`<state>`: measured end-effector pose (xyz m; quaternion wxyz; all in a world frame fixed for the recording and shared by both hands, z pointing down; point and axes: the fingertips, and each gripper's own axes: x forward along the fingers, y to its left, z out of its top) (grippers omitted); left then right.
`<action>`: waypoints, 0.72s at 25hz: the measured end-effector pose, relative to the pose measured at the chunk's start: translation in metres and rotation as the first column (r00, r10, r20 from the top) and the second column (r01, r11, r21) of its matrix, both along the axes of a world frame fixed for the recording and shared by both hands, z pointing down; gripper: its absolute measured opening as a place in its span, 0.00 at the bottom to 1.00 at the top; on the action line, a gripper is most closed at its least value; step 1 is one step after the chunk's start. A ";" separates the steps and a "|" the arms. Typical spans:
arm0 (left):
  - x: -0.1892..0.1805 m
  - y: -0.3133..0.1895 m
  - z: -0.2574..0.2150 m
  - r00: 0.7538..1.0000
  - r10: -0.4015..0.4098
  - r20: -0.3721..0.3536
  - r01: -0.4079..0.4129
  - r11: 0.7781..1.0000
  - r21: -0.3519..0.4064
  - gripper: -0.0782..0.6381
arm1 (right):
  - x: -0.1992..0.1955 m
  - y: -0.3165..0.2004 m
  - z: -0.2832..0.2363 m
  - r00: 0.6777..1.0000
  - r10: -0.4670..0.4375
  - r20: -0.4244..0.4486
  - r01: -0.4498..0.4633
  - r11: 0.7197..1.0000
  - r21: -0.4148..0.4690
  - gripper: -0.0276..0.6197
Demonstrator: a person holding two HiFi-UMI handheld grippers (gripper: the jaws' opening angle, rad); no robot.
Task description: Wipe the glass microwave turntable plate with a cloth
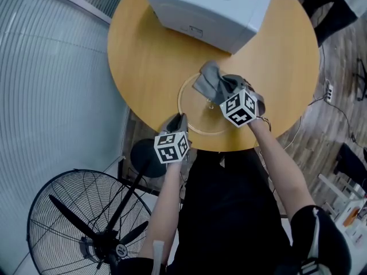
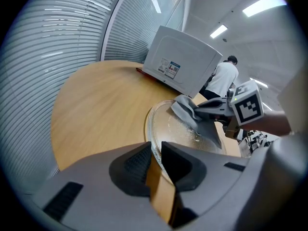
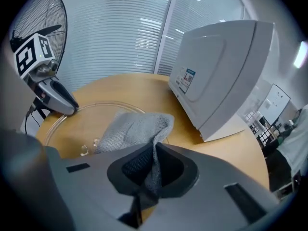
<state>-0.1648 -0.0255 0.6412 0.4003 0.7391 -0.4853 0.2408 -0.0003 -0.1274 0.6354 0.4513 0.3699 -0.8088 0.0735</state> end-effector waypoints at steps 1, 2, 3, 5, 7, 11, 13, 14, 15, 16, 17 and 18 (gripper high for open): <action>0.000 0.000 0.000 1.000 0.000 -0.001 0.000 1.000 0.000 0.19 | 0.004 0.002 0.000 1.000 0.009 -0.005 -0.009 1.000 0.001 0.08; 0.000 0.000 0.000 1.000 0.001 -0.002 -0.001 1.000 -0.001 0.19 | 0.009 0.004 0.000 1.000 0.023 -0.007 -0.023 1.000 0.001 0.08; 0.000 0.000 0.000 1.000 0.001 -0.003 -0.001 1.000 -0.001 0.19 | 0.012 0.006 0.000 0.999 0.040 -0.002 -0.040 0.999 -0.001 0.08; 0.000 -0.001 0.000 1.000 0.001 -0.003 -0.001 1.000 -0.001 0.19 | 0.014 0.013 -0.001 0.998 0.063 0.015 -0.063 0.998 -0.007 0.07; 0.000 -0.001 0.000 1.000 0.000 -0.005 0.000 1.000 -0.004 0.19 | 0.011 0.021 -0.001 0.998 0.060 0.027 -0.059 0.998 -0.013 0.07; 0.000 -0.001 0.000 1.000 0.000 -0.005 0.000 1.000 -0.005 0.19 | -0.004 0.043 0.000 0.999 0.036 0.039 -0.035 0.999 -0.030 0.07; 0.000 0.000 -0.001 1.000 0.001 -0.001 -0.001 1.000 -0.001 0.19 | -0.015 0.055 0.001 0.999 0.008 0.040 -0.006 0.999 -0.035 0.07; -0.001 0.000 -0.001 1.000 0.001 0.000 -0.001 1.000 0.001 0.19 | -0.021 0.061 0.001 0.999 -0.011 0.037 0.013 0.999 -0.036 0.07; 0.000 0.001 -0.001 1.000 0.002 0.001 -0.002 1.000 0.002 0.19 | -0.027 0.067 0.001 0.999 -0.034 0.033 0.035 0.999 -0.037 0.07; 0.000 0.001 -0.001 1.000 0.002 0.000 -0.002 1.000 0.002 0.19 | -0.032 0.072 0.001 0.998 -0.057 0.029 0.058 0.998 -0.039 0.07; 0.000 0.001 -0.001 1.000 0.002 -0.002 -0.002 1.000 0.001 0.19 | -0.038 0.077 0.001 0.997 -0.078 0.028 0.079 0.996 -0.043 0.07; 0.001 0.001 0.000 1.000 0.001 -0.004 -0.001 1.000 0.000 0.19 | -0.043 0.082 0.002 0.995 -0.099 0.030 0.100 0.994 -0.050 0.07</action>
